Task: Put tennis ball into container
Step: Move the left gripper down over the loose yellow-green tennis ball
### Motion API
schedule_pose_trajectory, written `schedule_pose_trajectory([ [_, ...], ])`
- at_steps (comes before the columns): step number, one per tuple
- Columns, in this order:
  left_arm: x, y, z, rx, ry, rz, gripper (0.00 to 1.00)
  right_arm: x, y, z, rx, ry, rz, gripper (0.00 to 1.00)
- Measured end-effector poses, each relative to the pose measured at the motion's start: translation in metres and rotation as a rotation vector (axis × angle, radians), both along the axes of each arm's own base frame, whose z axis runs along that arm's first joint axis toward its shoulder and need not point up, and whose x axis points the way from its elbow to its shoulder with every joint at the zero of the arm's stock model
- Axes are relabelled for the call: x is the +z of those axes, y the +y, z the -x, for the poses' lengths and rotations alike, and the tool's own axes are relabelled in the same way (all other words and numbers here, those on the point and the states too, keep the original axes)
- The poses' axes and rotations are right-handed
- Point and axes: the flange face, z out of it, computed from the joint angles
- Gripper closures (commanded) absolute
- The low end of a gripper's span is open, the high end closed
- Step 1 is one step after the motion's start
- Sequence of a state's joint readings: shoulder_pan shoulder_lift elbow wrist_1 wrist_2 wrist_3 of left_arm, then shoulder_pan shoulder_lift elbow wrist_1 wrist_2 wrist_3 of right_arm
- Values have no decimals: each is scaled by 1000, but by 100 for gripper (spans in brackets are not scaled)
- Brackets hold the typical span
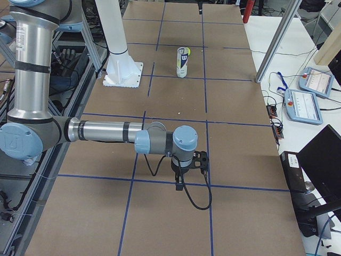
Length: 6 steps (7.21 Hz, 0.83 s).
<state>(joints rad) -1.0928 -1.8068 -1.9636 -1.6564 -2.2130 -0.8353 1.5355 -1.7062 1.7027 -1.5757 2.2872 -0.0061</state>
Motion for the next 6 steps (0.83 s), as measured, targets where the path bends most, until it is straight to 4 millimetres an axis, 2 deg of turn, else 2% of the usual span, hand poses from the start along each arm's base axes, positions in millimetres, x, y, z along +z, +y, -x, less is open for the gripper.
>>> schedule_pose_trajectory([
  [2,-24,17,-80,35,2,24,0,0,0,0,0,0,0,0],
  [3,-28,28,-110,47,-6,36,0,0,0,0,0,0,0,0],
  [6,-20,52,-191,-21,-30,77,0,0,0,0,0,0,0,0],
])
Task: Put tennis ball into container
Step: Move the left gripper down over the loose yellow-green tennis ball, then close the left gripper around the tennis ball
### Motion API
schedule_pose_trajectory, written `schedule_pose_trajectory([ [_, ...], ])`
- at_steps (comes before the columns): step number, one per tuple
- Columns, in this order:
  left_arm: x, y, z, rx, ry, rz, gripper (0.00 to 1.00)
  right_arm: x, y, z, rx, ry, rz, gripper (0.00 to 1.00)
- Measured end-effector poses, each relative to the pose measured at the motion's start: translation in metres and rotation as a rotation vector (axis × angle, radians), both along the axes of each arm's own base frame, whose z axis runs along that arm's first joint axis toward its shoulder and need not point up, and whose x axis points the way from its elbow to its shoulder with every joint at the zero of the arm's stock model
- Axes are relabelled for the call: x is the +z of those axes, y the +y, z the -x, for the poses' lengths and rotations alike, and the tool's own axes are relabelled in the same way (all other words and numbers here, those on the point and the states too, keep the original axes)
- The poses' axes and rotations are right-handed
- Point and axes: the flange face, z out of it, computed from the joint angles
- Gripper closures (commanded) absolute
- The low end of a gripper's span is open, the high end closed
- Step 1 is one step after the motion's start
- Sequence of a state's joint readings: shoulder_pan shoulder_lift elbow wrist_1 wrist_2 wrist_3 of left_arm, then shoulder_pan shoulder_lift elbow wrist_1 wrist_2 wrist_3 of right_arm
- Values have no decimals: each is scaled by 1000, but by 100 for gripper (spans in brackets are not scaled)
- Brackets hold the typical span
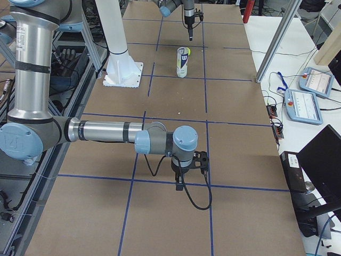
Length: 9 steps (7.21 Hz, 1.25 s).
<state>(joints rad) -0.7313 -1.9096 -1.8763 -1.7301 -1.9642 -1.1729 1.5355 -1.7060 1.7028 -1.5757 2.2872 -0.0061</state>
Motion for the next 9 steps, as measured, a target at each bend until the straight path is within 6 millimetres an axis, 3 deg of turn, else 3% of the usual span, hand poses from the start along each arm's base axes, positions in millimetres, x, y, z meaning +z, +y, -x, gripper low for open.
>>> schedule_pose_trajectory([
  [5,19,19,-71,-24,-44,24,0,0,0,0,0,0,0,0],
  [9,35,25,-93,-2,-55,28,0,0,0,0,0,0,0,0],
])
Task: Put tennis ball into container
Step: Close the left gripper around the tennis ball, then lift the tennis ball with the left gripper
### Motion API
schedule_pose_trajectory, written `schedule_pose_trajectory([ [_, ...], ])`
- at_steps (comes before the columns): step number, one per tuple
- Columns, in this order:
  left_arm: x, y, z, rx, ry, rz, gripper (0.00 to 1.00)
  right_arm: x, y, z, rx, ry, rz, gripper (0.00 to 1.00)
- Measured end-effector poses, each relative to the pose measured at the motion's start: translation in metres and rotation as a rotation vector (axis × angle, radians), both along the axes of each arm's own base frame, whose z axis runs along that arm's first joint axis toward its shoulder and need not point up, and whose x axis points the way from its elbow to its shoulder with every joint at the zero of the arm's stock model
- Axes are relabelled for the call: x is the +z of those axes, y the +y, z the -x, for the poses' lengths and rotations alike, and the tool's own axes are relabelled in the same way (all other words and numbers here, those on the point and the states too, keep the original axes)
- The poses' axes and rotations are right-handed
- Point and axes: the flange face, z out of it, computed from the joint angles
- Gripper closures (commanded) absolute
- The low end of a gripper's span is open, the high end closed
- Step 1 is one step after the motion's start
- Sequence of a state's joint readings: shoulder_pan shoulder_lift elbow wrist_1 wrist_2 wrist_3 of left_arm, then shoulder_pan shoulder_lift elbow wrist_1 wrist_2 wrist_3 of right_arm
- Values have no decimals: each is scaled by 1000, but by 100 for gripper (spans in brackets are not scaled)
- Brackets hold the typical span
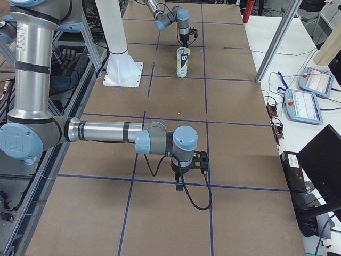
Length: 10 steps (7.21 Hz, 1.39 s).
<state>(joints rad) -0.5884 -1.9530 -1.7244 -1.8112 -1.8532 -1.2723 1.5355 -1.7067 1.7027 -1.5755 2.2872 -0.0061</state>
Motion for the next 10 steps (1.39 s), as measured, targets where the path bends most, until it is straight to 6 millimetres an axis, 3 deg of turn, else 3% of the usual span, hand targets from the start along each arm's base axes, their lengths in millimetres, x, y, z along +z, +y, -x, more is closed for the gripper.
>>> schedule_pose_trajectory([
  [2,8,-1,-2,5,-5,-1,0,0,0,0,0,0,1,0],
  [4,12,-2,-3,5,-12,2,13,0,0,0,0,0,0,0],
  [5,13,-3,-3,4,-13,2,60,0,0,0,0,0,0,0],
  [6,13,-3,-3,3,-13,3,100,0,0,0,0,0,0,0],
  [8,4,-2,1,0,1,-7,100,0,0,0,0,0,0,0],
  [10,-23,-5,29,-26,41,-37,100,0,0,0,0,0,0,0],
])
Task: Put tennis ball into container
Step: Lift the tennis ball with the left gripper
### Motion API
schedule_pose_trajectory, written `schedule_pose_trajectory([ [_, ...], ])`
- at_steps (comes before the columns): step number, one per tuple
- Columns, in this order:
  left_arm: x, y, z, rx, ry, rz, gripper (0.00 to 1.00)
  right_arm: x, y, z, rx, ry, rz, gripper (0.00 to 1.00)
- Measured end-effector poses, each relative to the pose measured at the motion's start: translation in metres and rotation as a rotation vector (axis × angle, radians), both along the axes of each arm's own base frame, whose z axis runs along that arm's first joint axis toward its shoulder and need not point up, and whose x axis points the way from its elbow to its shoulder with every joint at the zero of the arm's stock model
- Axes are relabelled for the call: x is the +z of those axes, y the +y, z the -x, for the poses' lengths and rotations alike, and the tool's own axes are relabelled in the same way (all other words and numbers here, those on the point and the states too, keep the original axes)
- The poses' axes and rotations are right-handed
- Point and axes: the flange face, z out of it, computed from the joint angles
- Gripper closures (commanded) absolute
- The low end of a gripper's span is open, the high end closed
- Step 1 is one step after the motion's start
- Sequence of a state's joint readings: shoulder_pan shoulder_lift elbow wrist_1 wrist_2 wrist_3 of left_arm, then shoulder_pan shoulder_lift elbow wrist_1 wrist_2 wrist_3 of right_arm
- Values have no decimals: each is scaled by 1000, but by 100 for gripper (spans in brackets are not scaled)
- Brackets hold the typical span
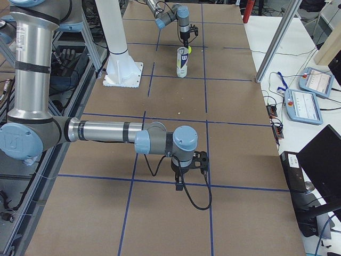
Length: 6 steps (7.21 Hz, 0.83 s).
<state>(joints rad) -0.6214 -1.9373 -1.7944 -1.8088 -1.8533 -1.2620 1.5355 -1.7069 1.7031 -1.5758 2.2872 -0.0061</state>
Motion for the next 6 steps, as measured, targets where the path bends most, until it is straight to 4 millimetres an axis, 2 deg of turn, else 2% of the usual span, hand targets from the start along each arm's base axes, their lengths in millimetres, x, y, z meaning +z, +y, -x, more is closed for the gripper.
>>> schedule_pose_trajectory([
  [2,-42,4,47,-34,-5,0,100,0,0,0,0,0,0,0],
  [4,-83,5,104,-89,-23,6,100,0,0,0,0,0,0,0],
  [5,-107,9,126,-103,-20,14,100,0,0,0,0,0,0,0],
  [6,-133,16,135,-89,-7,34,100,0,0,0,0,0,0,0],
])
